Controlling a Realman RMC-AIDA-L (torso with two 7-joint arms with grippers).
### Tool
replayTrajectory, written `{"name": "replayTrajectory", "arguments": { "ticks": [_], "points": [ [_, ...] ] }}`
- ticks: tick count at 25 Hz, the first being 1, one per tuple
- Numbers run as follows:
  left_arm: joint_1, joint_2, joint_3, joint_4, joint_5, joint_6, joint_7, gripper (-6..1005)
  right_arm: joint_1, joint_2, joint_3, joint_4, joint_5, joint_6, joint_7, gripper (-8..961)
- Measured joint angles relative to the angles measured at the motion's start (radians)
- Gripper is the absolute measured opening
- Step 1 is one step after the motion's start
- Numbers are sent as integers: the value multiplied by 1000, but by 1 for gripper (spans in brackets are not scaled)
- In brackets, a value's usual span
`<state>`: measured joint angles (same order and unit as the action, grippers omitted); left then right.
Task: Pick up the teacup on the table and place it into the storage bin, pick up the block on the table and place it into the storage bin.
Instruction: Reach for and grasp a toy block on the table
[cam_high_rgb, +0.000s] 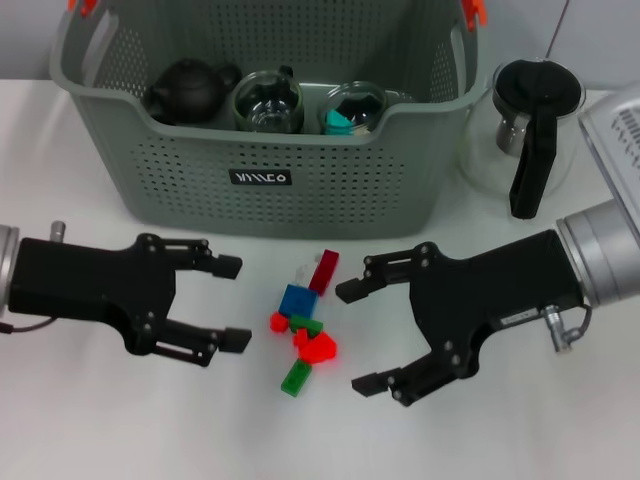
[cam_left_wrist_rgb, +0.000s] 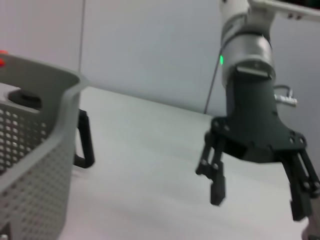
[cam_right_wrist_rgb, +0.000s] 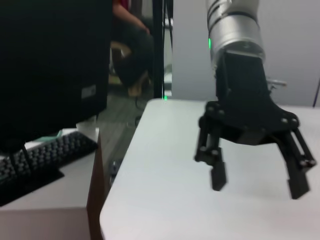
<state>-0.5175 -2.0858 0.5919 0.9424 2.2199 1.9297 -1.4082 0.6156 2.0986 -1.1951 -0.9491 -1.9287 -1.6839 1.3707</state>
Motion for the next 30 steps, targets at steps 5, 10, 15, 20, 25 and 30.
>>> {"name": "replayTrajectory", "arguments": {
  "ticks": [5, 10, 15, 20, 25, 30],
  "points": [
    [-3, 0, -15, -4, -4, 0, -5, 869, -25, -6, 26, 56, 12, 37, -59, 928],
    [-8, -2, -16, -10, -4, -3, -16, 867, -66, -17, 80, 56, 10, 4, -73, 927],
    [-9, -6, -14, -14, -4, -3, -9, 865, -107, -17, 89, 60, 10, -38, -68, 927],
    [-16, -10, -2, -29, -3, -2, -3, 862, -147, -9, 96, 52, 10, -47, -65, 927],
    [-25, -19, 19, -38, -2, -14, 8, 860, -154, -26, 108, 57, 8, -52, -48, 928],
    [-45, -17, 39, -34, 7, -35, 2, 858, -152, -36, 119, 56, -24, -56, -25, 928]
  ]
}}
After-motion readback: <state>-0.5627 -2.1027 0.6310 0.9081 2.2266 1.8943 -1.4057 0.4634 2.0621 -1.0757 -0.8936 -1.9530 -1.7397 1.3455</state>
